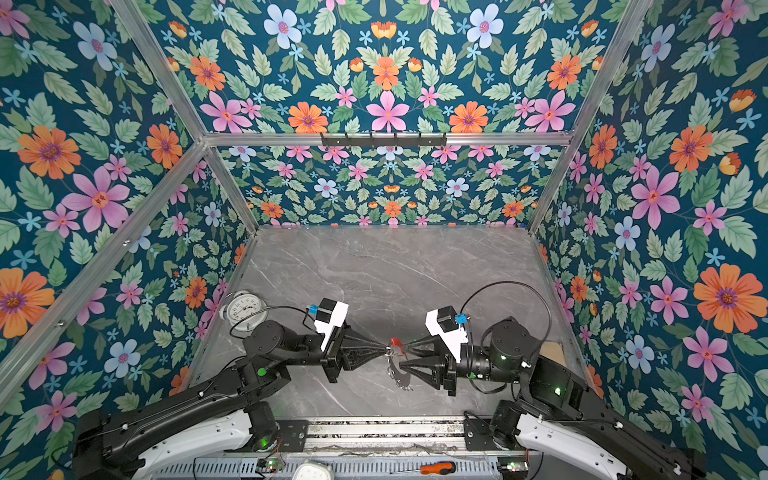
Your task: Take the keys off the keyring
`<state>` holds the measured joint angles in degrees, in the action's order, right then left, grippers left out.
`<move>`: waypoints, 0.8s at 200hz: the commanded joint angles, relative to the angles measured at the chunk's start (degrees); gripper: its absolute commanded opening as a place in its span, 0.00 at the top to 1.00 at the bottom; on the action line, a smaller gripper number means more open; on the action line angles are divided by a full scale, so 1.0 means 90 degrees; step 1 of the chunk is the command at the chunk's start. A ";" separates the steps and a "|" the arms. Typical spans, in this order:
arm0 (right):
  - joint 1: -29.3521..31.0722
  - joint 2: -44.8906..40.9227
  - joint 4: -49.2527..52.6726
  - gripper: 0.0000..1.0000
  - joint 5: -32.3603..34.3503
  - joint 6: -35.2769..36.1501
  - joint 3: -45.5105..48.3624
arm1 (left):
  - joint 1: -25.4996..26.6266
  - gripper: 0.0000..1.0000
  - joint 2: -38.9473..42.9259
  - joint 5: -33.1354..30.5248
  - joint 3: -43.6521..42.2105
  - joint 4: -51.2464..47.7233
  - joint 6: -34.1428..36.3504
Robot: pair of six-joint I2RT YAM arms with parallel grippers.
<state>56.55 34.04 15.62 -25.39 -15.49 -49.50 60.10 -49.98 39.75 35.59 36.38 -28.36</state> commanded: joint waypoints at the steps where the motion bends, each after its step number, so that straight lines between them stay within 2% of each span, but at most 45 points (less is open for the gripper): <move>1: 0.0005 0.0096 -0.0429 0.58 0.0125 -0.0269 -0.0032 | 0.0002 1.00 0.0016 0.0047 -0.0036 0.0415 0.0046; 36: 0.0014 0.0395 -0.1030 0.60 0.0052 -0.0577 0.0151 | 0.0002 1.00 0.0060 -0.0087 -0.0147 0.0625 -0.0013; 91: 0.0014 0.0465 -0.1571 0.72 -0.0185 -0.0913 0.0455 | 0.0005 1.00 0.0133 -0.0207 -0.0236 0.0655 -0.0012; 150: 0.0015 0.0578 -0.1692 0.83 -0.0265 -0.0929 0.0545 | 0.0003 1.00 0.0104 -0.0246 -0.0257 0.0714 -0.0022; 160: 0.0014 0.0588 -0.1694 0.87 -0.0275 -0.0937 0.0548 | 0.0006 1.00 0.0104 -0.0256 -0.0262 0.0714 -0.0032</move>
<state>56.66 39.20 2.81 -27.42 -23.70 -44.69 60.10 -49.15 37.41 33.23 39.99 -28.49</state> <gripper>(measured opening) 0.168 0.050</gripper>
